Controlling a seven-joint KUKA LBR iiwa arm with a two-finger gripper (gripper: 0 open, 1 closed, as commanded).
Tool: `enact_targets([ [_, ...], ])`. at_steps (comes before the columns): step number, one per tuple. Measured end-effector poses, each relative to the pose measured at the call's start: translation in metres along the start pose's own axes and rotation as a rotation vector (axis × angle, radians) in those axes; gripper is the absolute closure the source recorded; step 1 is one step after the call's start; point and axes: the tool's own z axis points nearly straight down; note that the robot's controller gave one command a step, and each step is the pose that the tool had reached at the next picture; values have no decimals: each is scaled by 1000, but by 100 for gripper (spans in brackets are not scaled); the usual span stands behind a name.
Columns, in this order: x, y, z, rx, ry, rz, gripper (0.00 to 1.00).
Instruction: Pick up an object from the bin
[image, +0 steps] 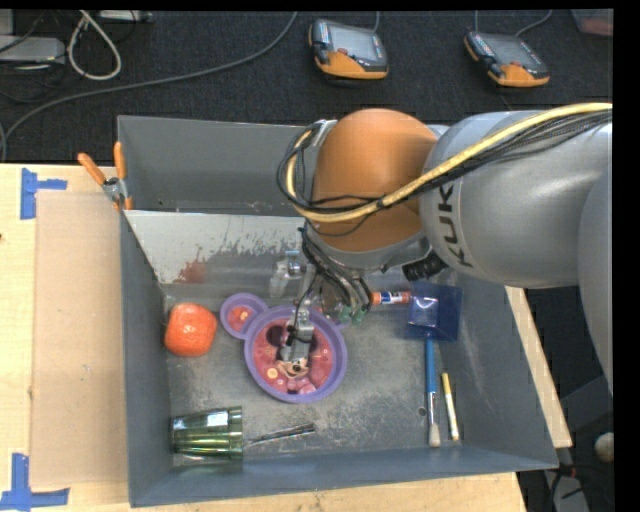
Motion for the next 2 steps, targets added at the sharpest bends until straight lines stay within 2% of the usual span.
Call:
enact_targets([
  [1, 58, 10, 89, -1, 0, 30, 0],
  [2, 98, 27, 142, -4, -21, -22, 0],
])
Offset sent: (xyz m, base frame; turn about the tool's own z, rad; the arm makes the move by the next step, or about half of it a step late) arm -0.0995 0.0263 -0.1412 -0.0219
